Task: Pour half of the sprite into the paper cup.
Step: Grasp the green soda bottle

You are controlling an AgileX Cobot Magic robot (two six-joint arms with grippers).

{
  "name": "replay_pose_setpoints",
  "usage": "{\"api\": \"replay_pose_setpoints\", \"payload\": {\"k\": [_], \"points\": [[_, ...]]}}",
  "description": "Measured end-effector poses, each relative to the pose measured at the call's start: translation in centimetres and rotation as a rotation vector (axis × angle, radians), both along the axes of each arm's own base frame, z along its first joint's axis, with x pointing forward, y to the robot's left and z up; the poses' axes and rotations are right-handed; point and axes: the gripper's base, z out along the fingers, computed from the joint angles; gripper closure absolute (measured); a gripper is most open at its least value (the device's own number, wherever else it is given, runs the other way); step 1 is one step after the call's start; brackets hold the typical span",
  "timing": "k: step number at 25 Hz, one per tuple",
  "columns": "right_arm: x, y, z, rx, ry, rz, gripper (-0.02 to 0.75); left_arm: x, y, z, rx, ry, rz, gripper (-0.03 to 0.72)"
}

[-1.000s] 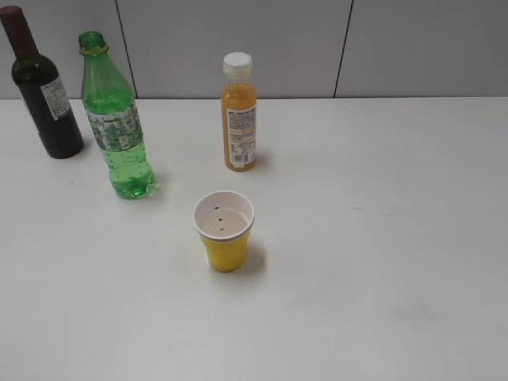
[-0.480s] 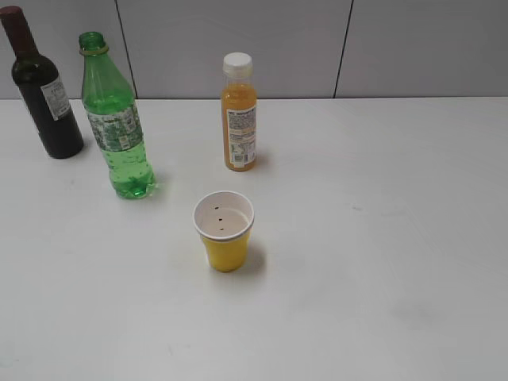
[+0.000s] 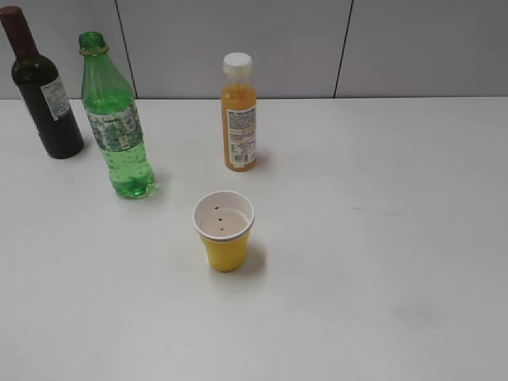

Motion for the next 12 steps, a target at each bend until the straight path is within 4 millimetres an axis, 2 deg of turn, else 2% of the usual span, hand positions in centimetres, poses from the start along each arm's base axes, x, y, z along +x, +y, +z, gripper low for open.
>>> {"api": "replay_pose_setpoints", "payload": {"k": [12], "points": [[0.01,-0.04,0.0,0.0,0.0,-0.045,0.147,0.0,0.0,0.0,0.0,0.0,0.0,0.099]]}}
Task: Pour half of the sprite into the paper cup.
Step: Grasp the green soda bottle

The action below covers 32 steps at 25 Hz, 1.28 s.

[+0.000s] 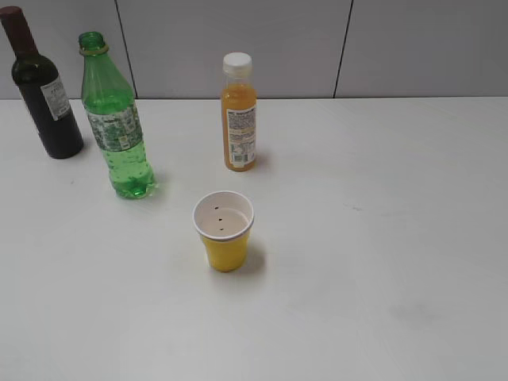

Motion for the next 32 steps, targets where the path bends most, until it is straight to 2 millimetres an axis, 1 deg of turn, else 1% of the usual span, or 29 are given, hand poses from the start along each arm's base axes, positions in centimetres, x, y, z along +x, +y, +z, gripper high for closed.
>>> {"api": "replay_pose_setpoints", "payload": {"k": [26,32], "points": [[0.0,0.0,0.0,0.0,0.0,0.0,0.151,0.0,0.0,0.0,0.0,0.0,0.0,0.099],[0.0,0.0,0.0,0.0,0.0,0.0,0.152,0.0,-0.29,0.04,-0.031,-0.003,-0.02,0.099]]}}
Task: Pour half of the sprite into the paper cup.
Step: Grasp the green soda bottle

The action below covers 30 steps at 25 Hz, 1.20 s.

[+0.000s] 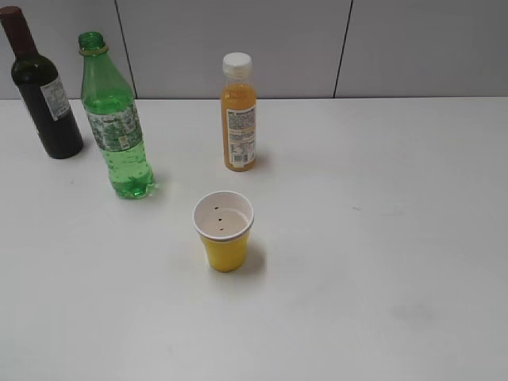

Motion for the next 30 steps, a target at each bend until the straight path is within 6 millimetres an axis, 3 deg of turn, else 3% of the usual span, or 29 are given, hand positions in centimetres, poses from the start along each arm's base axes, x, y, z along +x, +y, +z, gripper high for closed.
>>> {"api": "replay_pose_setpoints", "payload": {"k": [8,13,21,30], "points": [[0.0,0.0,0.0,0.0,0.0,-0.001,0.154,0.1,-0.1,0.2,-0.01,-0.012,-0.008,0.099],[0.0,0.0,0.0,0.0,0.0,-0.001,0.154,1.2,0.0,1.5,0.015,-0.084,-0.011,0.099],[0.0,0.0,0.0,0.0,0.0,-0.001,0.154,6.4,0.4,3.8,0.04,-0.209,0.019,0.099],[0.0,0.0,0.0,0.0,0.0,-0.001,0.155,13.1,0.9,4.0,0.0,-0.249,0.069,0.099]]}}
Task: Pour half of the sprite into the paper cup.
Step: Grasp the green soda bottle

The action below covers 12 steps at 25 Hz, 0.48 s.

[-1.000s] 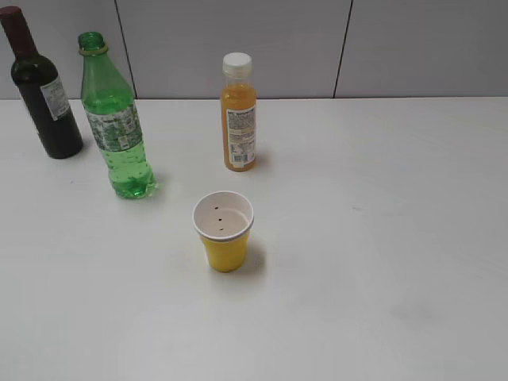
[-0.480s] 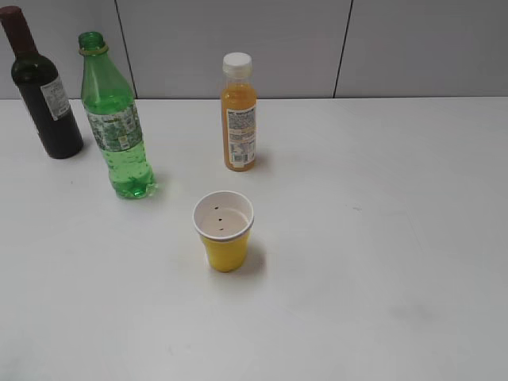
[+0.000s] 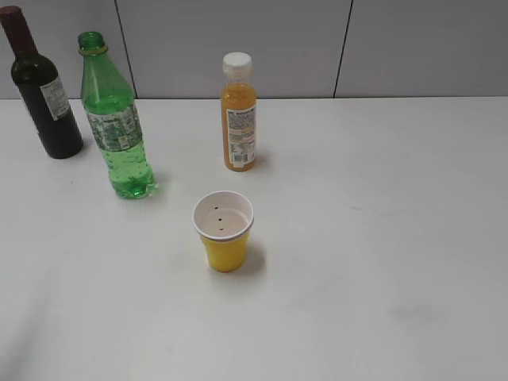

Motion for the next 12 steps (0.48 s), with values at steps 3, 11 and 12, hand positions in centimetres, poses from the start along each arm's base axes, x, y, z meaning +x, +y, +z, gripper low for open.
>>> {"api": "replay_pose_setpoints", "payload": {"k": [3,11,12], "points": [[0.0,0.0,0.0,0.0,0.0,0.0,0.155,2.1,-0.2,-0.5,0.006,0.004,-0.01,0.099],[0.0,0.0,0.0,0.001,0.0,0.0,0.155,7.0,-3.5,-3.3,0.032,0.057,-0.16,0.099],[0.0,0.0,0.0,0.001,0.0,0.0,0.155,7.6,-3.9,-3.8,0.038,0.062,-0.171,0.099]]}}
